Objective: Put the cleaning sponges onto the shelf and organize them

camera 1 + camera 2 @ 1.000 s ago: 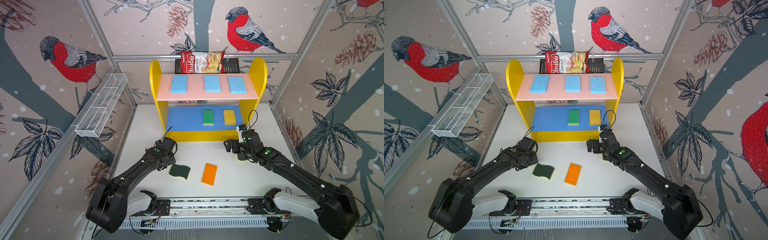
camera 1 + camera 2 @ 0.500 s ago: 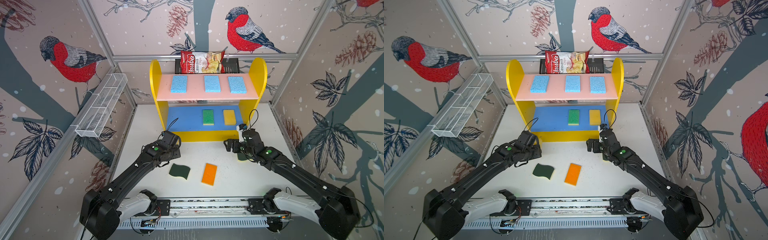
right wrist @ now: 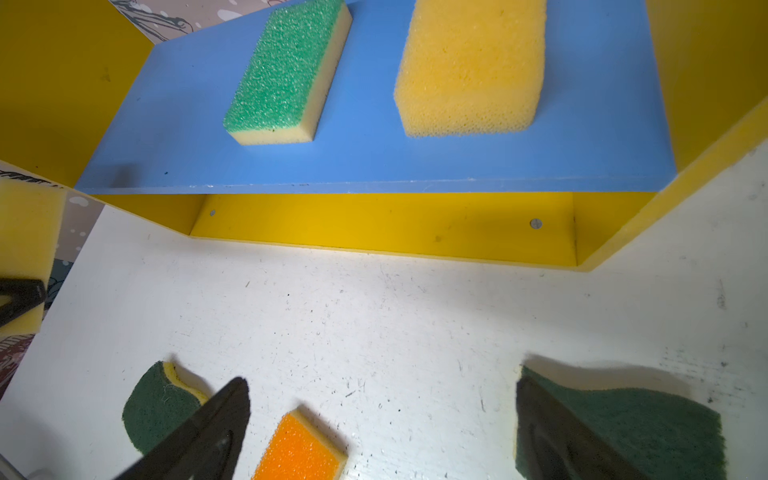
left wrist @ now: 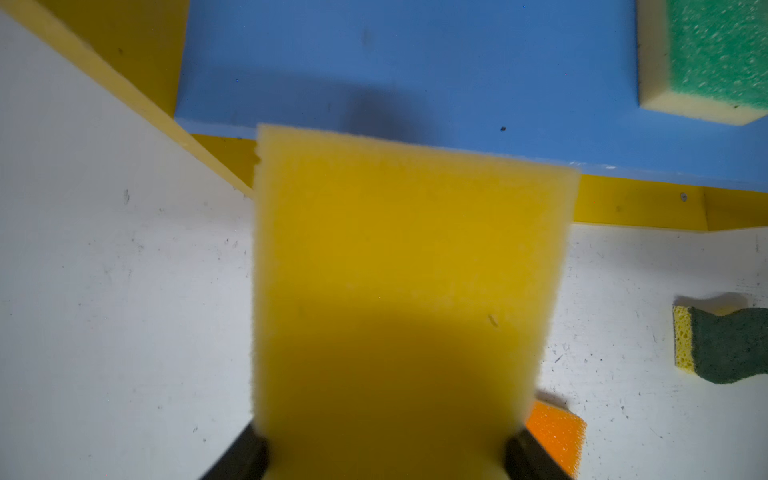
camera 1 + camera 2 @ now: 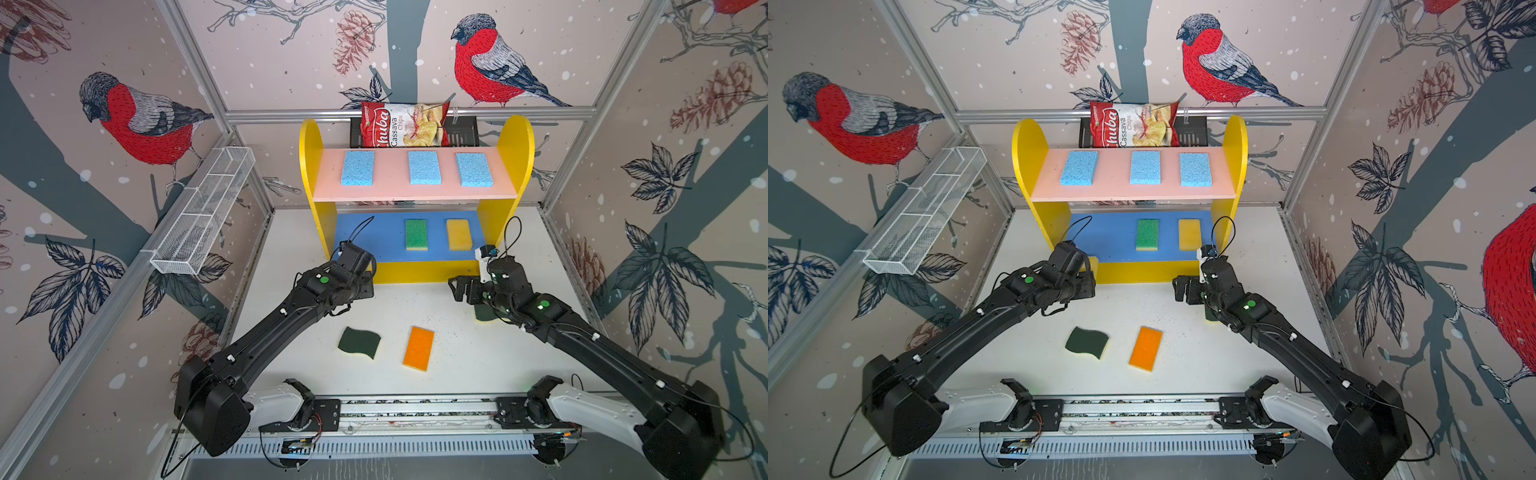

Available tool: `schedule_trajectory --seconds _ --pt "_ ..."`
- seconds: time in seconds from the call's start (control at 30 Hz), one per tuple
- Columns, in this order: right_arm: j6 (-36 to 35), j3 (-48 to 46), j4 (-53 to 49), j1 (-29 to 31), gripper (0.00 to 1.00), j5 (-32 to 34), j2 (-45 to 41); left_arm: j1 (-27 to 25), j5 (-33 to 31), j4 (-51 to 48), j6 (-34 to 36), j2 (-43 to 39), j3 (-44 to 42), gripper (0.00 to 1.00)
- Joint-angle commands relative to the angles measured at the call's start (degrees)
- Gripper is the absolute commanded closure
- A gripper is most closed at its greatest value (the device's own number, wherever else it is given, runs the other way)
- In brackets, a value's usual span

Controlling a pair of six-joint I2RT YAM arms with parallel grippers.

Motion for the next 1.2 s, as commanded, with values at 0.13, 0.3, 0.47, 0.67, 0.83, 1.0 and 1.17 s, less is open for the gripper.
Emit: schedule_trajectory --seconds 0.13,0.3,0.47,0.67,0.83,1.0,1.17 --pt "-1.75 -0.97 0.57 0.21 0.0 -0.21 -4.2 -0.04 -7.44 7.59 6.11 1.49 0.49 0.36" --pt "-1.99 -1.65 0.93 0.27 0.01 -1.1 -6.67 0.26 -9.69 12.23 8.15 2.83 1.11 0.36" --pt "-1.65 -1.76 0.5 0.29 0.0 -0.71 -7.94 0.61 -13.32 13.26 8.88 6.17 3.43 0.36" --pt "-1.1 -1.69 -0.39 0.29 0.01 -0.41 -8.8 1.32 -16.03 15.03 9.51 8.26 3.69 0.37" --pt "-0.67 -1.84 -0.21 0.29 0.0 -0.56 -8.75 2.16 -17.55 18.56 11.03 8.28 2.24 0.36" --pt "-0.25 -1.47 -0.21 0.29 0.01 -1.01 -8.22 3.73 -15.88 21.68 11.95 9.04 1.39 0.36" --pt "0.12 -0.93 -0.22 0.29 0.0 -0.66 -7.67 4.29 -16.59 22.63 12.61 10.42 1.62 0.36"
